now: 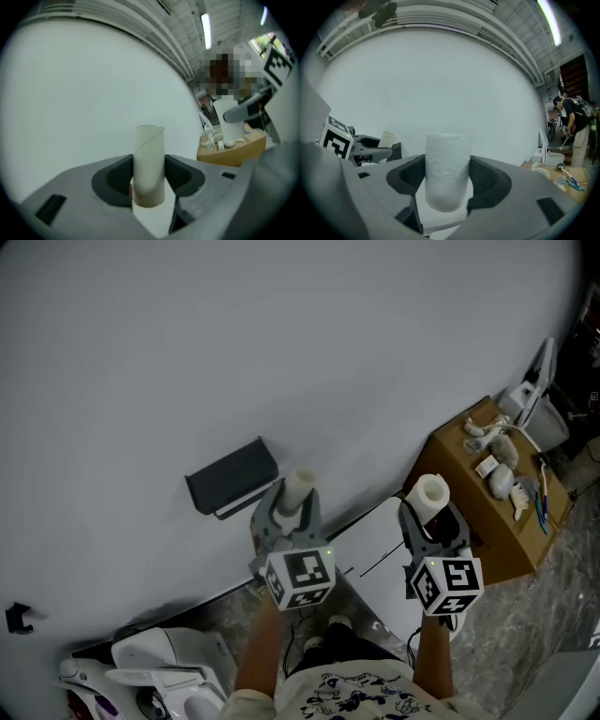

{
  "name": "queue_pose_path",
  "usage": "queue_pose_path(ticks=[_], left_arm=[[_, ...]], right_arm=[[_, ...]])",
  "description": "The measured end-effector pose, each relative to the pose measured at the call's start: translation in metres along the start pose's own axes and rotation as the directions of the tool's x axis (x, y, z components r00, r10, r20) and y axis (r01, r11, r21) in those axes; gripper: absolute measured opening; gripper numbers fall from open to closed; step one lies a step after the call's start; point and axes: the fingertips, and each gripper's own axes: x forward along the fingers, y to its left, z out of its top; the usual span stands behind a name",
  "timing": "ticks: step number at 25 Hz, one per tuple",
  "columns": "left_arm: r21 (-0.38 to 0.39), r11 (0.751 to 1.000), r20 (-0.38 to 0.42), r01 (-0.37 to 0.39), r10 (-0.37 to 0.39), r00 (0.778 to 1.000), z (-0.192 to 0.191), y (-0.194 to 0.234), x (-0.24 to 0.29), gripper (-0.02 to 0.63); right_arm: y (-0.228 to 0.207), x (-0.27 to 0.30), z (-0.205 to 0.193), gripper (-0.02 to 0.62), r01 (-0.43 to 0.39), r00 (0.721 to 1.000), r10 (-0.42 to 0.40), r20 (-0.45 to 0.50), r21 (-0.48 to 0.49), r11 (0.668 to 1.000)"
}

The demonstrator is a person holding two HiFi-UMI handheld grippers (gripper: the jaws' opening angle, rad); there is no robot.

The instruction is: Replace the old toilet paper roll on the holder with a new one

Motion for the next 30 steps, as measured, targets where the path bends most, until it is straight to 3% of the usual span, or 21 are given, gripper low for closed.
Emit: queue_pose_path(ticks=[3, 7, 13, 16, 24, 27, 30], left_arm=[[-0.121, 0.993, 0.097, 0.014, -0.002, 0.995, 0.009, 0.024, -0.023, 0.206], [-0.228, 0.973, 0.178, -0.024, 0.065, 0.982, 0.009, 0.06, -0.055, 0.206], [-0.436, 0.899, 0.193, -0.042, 0.139, 0.971, -0.012, 0.1, -0.09, 0.206], [-0.464, 0.884, 0.179, -0.059, 0.159, 0.971, -0.02, 0.11, -0.1, 0.206], [-0.46, 0.883, 0.165, -0.091, 0.186, 0.969, -0.026, 0.122, -0.116, 0.206], [-0.461, 0.881, 0.162, -0.106, 0.201, 0.966, -0.027, 0.128, -0.121, 0.206], [-0.46, 0.88, 0.155, -0.122, 0.215, 0.964, -0.03, 0.133, -0.128, 0.206]], right_arm=[[0.02, 0.0, 0.002, 0.296, -0.031, 0.999, 0.031, 0.007, 0.0, 1.0], [0.046, 0.002, 0.003, 0.296, -0.077, 0.997, 0.077, 0.012, 0.019, 0.997], [0.08, 0.004, 0.002, 0.296, -0.135, 0.991, 0.134, 0.013, 0.034, 0.99], [0.092, 0.004, 0.002, 0.296, -0.156, 0.988, 0.156, 0.013, 0.035, 0.987], [0.116, 0.009, -0.003, 0.296, -0.209, 0.978, 0.209, -0.004, 0.013, 0.978], [0.124, 0.017, -0.007, 0.296, -0.238, 0.971, 0.237, -0.028, -0.038, 0.97], [0.131, 0.034, -0.014, 0.296, -0.265, 0.964, 0.256, -0.079, -0.148, 0.953]])
